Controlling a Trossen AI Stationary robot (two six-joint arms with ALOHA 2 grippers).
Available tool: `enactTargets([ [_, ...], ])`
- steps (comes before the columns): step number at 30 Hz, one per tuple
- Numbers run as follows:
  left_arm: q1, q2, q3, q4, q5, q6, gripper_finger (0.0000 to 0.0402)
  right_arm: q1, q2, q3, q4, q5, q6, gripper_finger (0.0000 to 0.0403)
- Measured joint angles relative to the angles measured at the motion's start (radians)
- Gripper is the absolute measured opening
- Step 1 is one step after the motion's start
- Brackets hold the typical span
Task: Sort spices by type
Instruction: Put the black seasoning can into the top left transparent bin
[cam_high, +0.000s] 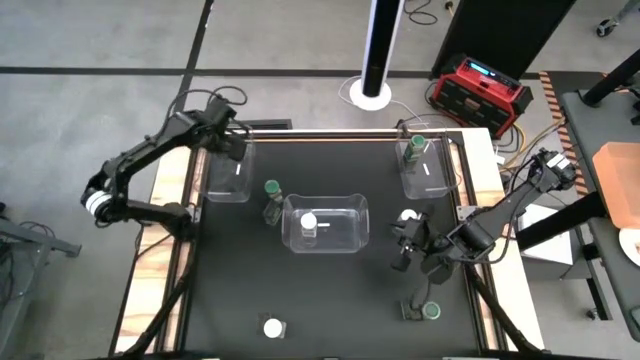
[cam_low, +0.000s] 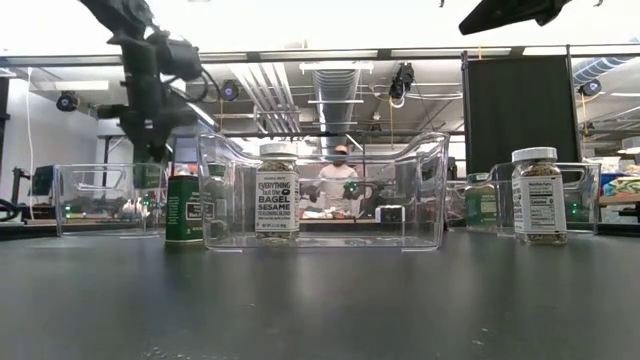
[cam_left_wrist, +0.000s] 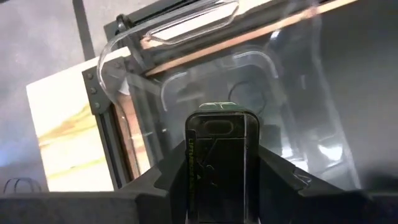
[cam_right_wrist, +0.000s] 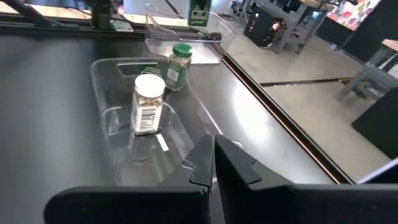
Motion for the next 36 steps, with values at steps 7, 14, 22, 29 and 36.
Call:
enactTargets([
  [7, 0.010, 0.061, 0.005, 0.033, 0.007, 0.000, 0.0119, -0.046, 0.000, 0.000, 0.005, -0.063, 0.000, 0.0009],
  [14, 0.019, 0.125, 0.005, 0.037, 0.006, -0.002, 0.0118, -0.049, 0.000, 0.000, 0.005, -0.064, 0.000, 0.0009],
  [22, 0.033, 0.176, 0.005, 0.077, 0.006, -0.009, 0.0118, -0.049, 0.000, 0.000, 0.005, -0.079, 0.001, 0.0009],
  [29, 0.036, 0.189, 0.005, 0.096, 0.006, -0.009, 0.0118, -0.049, 0.000, 0.000, 0.006, -0.081, 0.001, 0.0009],
  [36, 0.038, 0.189, 0.000, 0.105, 0.006, -0.012, 0.0119, -0.049, 0.000, 0.000, 0.006, -0.081, 0.003, 0.0009],
])
